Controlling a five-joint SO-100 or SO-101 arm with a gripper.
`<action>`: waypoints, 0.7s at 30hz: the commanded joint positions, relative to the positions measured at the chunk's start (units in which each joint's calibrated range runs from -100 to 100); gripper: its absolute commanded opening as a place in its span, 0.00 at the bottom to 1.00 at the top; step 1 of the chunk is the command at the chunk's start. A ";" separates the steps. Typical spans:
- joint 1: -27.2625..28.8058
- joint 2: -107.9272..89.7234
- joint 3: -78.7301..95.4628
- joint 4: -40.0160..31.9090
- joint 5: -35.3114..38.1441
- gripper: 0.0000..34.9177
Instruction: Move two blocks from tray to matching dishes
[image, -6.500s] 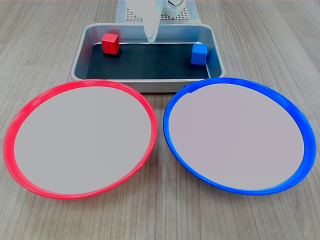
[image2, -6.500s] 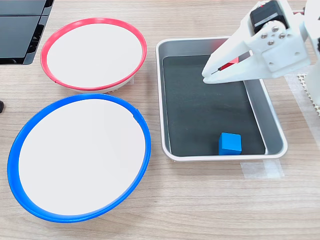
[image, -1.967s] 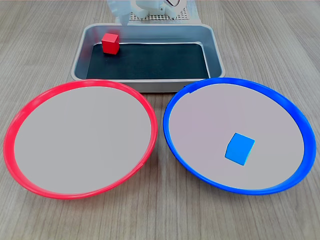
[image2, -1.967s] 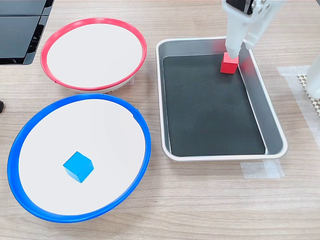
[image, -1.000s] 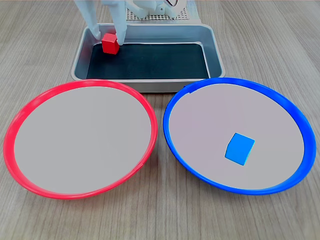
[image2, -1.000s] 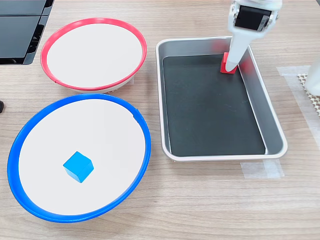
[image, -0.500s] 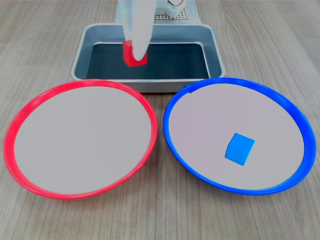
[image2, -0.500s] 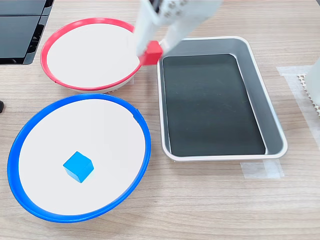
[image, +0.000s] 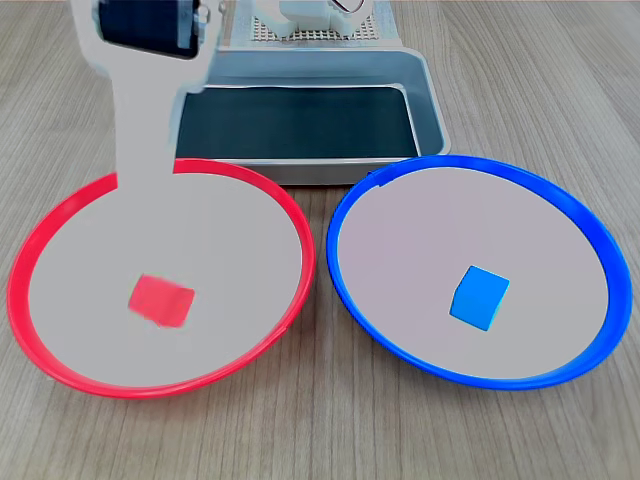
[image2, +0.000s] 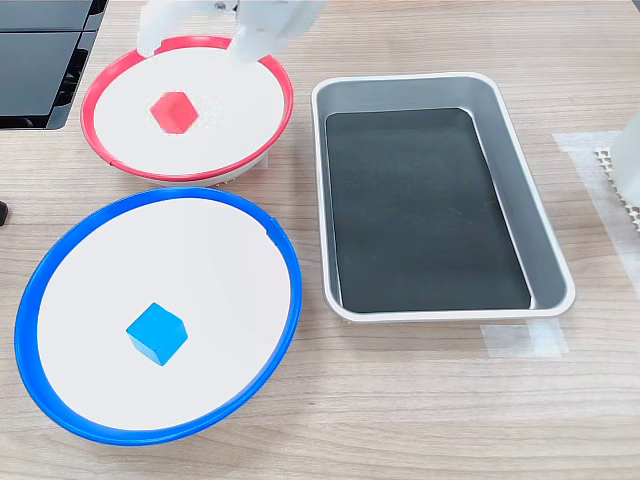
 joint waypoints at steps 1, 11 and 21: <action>-0.67 -5.67 2.81 -1.79 -1.27 0.38; -14.88 -58.29 57.43 -20.53 -15.04 0.00; -14.13 -100.68 90.93 -12.27 -15.97 0.00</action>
